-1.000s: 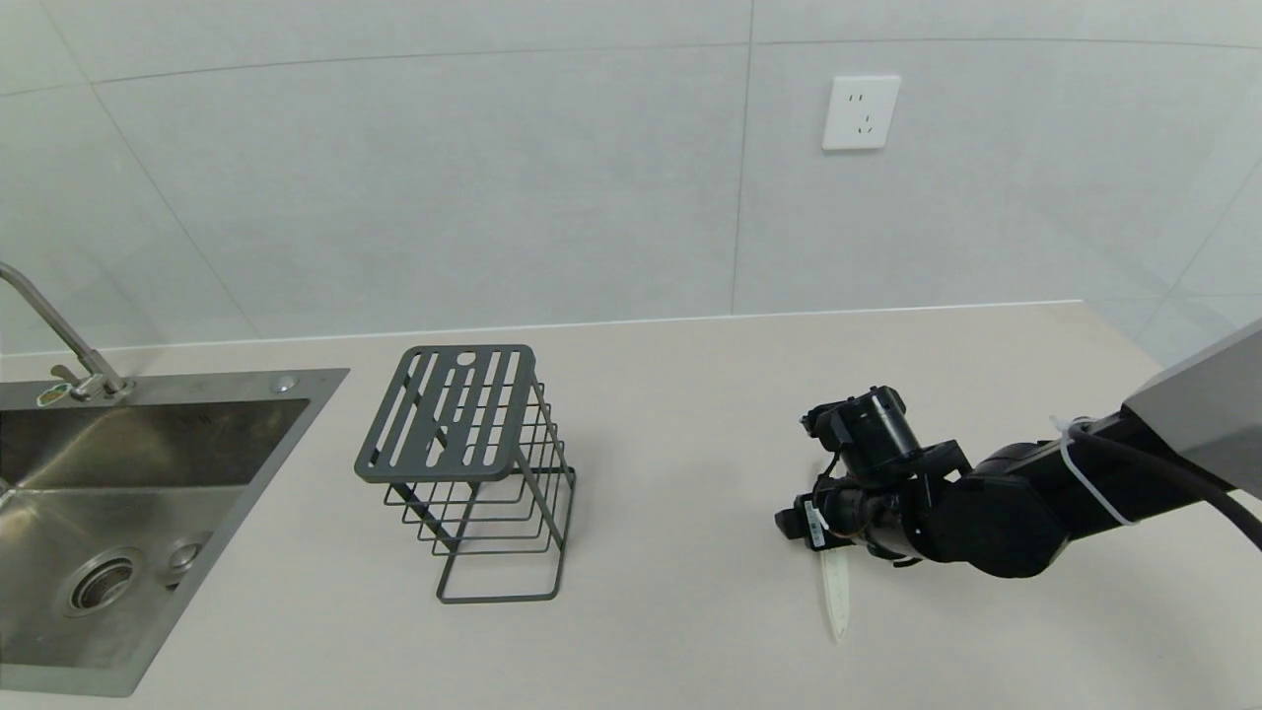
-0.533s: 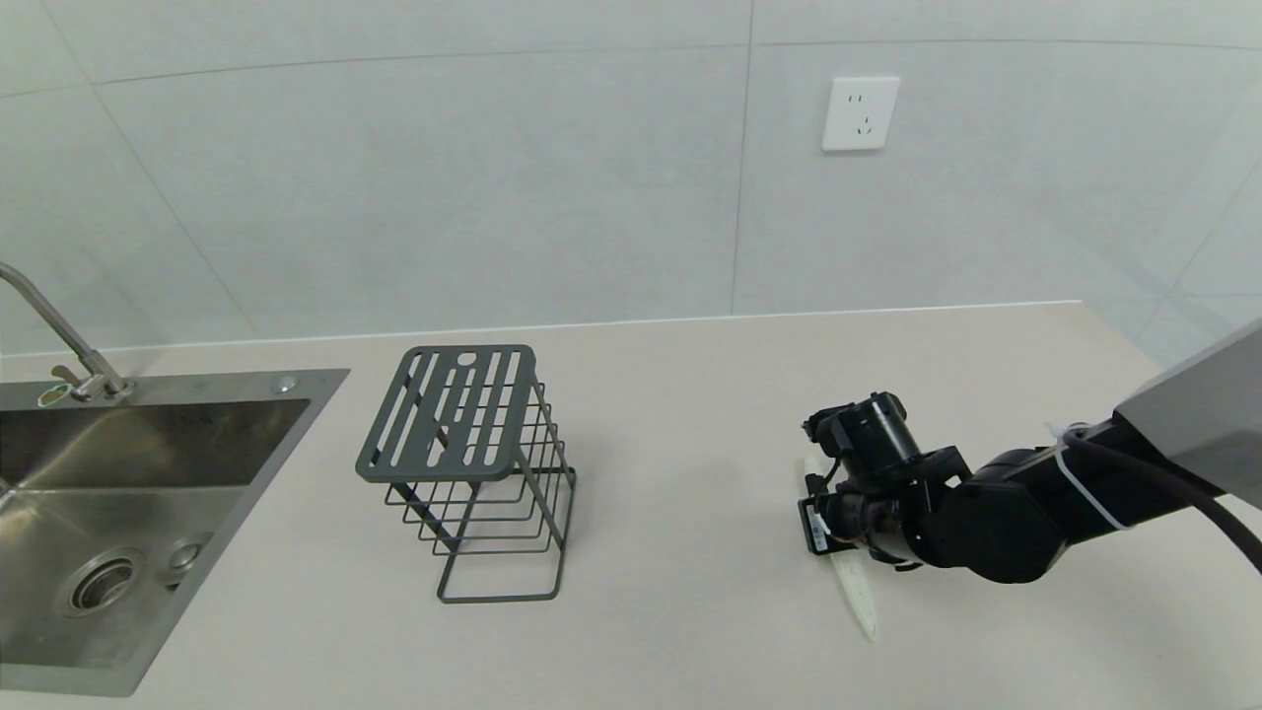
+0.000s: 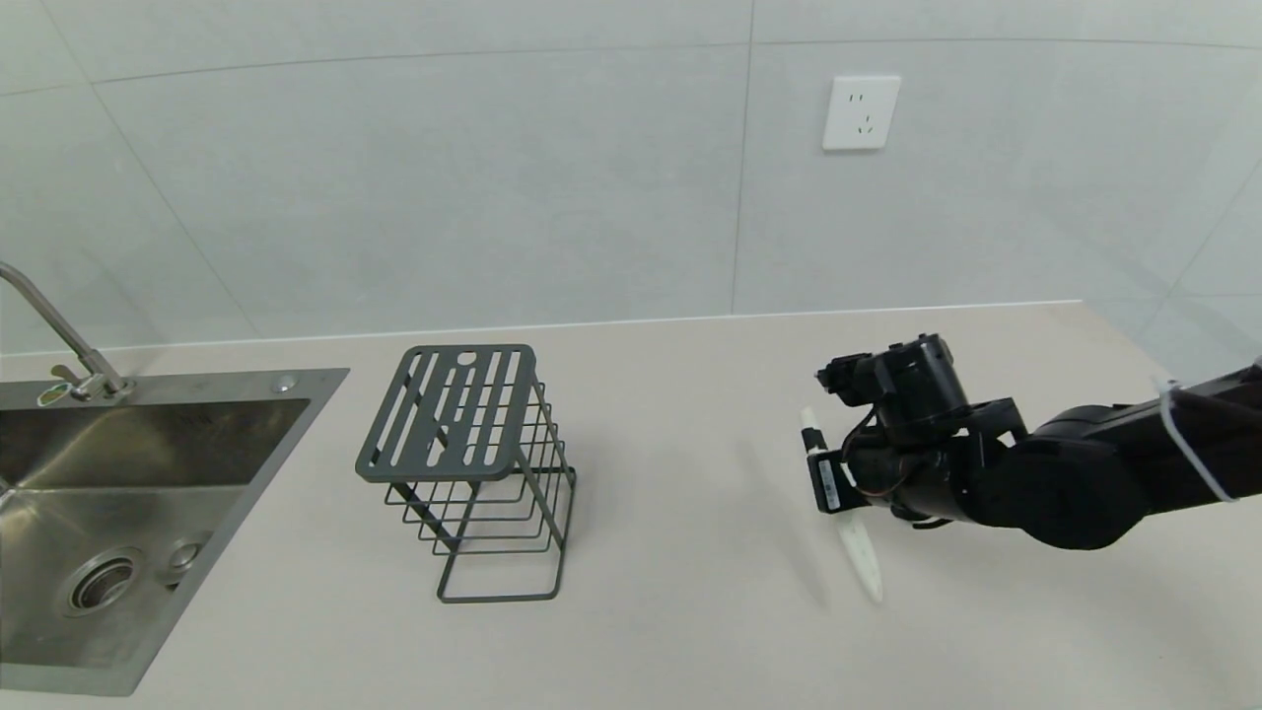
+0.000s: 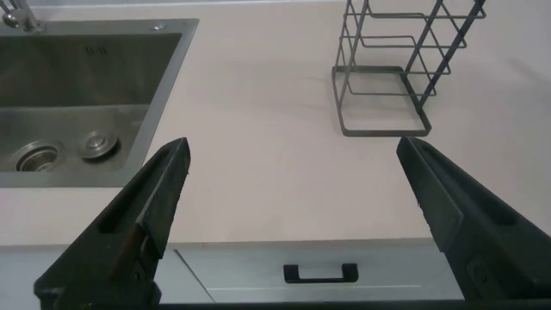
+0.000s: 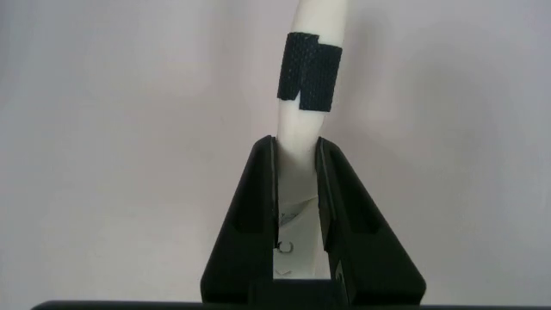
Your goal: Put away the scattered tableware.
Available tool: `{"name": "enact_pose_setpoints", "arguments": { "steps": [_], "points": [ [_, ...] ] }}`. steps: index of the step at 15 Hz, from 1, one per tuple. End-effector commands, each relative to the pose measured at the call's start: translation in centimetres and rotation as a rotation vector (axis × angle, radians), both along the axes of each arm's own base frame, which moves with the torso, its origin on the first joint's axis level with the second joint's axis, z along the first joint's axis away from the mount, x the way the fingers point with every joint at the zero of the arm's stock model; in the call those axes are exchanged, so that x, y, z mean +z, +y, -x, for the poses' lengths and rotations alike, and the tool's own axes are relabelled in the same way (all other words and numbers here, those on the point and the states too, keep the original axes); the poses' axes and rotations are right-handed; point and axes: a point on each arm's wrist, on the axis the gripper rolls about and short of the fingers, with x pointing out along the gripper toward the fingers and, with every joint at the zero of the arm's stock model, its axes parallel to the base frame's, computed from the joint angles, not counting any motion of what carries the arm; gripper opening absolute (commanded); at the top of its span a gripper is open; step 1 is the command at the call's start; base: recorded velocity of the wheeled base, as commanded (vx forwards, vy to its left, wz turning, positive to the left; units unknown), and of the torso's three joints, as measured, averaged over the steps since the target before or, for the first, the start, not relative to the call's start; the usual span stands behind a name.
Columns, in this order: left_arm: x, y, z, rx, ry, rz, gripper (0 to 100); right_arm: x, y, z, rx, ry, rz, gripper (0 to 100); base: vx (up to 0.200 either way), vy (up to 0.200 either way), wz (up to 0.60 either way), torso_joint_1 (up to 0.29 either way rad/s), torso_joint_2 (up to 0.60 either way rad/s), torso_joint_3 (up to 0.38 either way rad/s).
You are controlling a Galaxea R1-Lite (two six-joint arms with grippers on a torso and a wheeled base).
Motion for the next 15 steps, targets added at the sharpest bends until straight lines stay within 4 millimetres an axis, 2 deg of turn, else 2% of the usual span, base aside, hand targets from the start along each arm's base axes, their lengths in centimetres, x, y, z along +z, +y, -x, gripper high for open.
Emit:
{"name": "enact_pose_setpoints", "arguments": {
  "steps": [1, 2, 3, 4, 5, 6, 7, 10, 12, 15],
  "points": [
    [0.5, 0.0, 0.0, -0.001, -0.044, -0.005, 100, 4.9, -1.5, 2.9, 0.088, -0.127, -0.067, 0, 0.0, 0.0, 0.0, 0.0, 0.0, 0.0],
    [0.5, 0.0, 0.0, -0.001, -0.048, -0.007, 100, 5.0, -1.5, 3.0, 0.091, -0.13, -0.067, 0, 0.0, 0.0, 0.0, 0.0, 0.0, 0.0],
    [2.3, -0.1, 0.3, -0.038, -0.225, -0.034, 100, 5.6, -2.4, 4.6, 0.189, -0.204, -0.045, 0, 0.0, 0.0, 0.0, 0.0, 0.0, 0.0],
    [3.3, -0.2, 0.6, -0.096, -0.296, -0.032, 100, 5.8, -2.9, 5.6, 0.251, -0.262, -0.036, 0, 0.0, 0.0, 0.0, 0.0, 0.0, 0.0],
    [4.0, -0.3, 0.9, -0.128, -0.312, -0.02, 100, 5.9, -3.2, 6.1, 0.278, -0.29, -0.031, 0, 0.0, 0.0, 0.0, 0.0, 0.0, 0.0],
    [5.5, -0.4, 1.1, -0.179, -0.294, -0.015, 100, 6.3, -3.6, 6.9, 0.335, -0.35, -0.026, 0, 0.0, 0.0, 0.0, 0.0, 0.0, 0.0],
    [8.0, -0.4, 0.8, -0.275, -0.257, -0.018, 100, 6.7, -3.9, 7.6, 0.402, -0.401, -0.022, 0, 0.0, 0.0, 0.0, 0.0, 0.0, 0.0],
    [12.8, -0.7, -1.3, -0.471, -0.213, -0.021, 100, 7.5, -4.2, 8.6, 0.533, -0.478, 0.004, 0, 0.0, 0.0, 0.0, 0.0, 0.0, 0.0],
    [14.7, -1.0, -2.8, -0.589, -0.225, -0.047, 100, 8.1, -4.3, 8.9, 0.598, -0.522, 0.02, 0, 0.0, 0.0, 0.0, 0.0, 0.0, 0.0],
    [15.8, -1.7, -4.9, -0.724, -0.236, -0.092, 100, 9.0, -4.4, 9.2, 0.649, -0.594, 0.071, 0, 0.0, 0.0, 0.0, 0.0, 0.0, 0.0]
  ]
}}
